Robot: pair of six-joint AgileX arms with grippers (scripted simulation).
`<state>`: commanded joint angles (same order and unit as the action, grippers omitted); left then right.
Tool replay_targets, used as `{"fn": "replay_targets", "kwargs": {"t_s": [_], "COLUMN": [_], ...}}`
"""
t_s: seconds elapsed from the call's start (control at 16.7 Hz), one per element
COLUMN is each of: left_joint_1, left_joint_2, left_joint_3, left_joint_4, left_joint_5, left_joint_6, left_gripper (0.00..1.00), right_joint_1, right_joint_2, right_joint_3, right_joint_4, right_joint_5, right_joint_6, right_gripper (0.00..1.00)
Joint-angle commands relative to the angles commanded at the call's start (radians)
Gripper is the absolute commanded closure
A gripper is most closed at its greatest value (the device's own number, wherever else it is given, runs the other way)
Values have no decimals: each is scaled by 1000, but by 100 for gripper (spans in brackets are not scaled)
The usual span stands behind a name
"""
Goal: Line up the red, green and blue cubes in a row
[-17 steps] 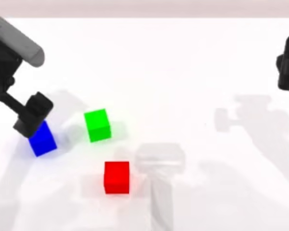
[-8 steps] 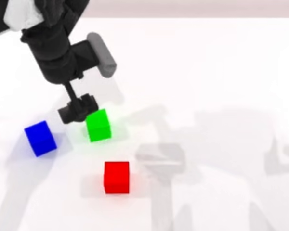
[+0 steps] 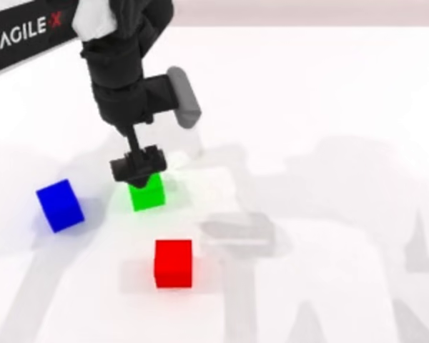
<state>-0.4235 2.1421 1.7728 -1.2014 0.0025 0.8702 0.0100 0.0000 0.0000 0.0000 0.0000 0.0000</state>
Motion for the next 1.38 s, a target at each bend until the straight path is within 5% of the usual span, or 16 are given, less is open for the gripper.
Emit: {"fn": "replay_targets", "kwargs": {"t_s": [1.14, 1.38], "left_joint_1": [2, 2], "left_joint_2": [85, 85], "left_joint_3": [-190, -190], "left_joint_4": [275, 275], "left_joint_5": [1, 1], "left_joint_6": [3, 3], "left_gripper": [0, 30], "right_joint_1": [0, 0], "right_joint_2": [0, 0], "right_joint_3": [0, 0], "right_joint_4": [0, 0], "right_joint_5": [0, 0], "right_joint_6": [0, 0], "right_gripper": [0, 0]}}
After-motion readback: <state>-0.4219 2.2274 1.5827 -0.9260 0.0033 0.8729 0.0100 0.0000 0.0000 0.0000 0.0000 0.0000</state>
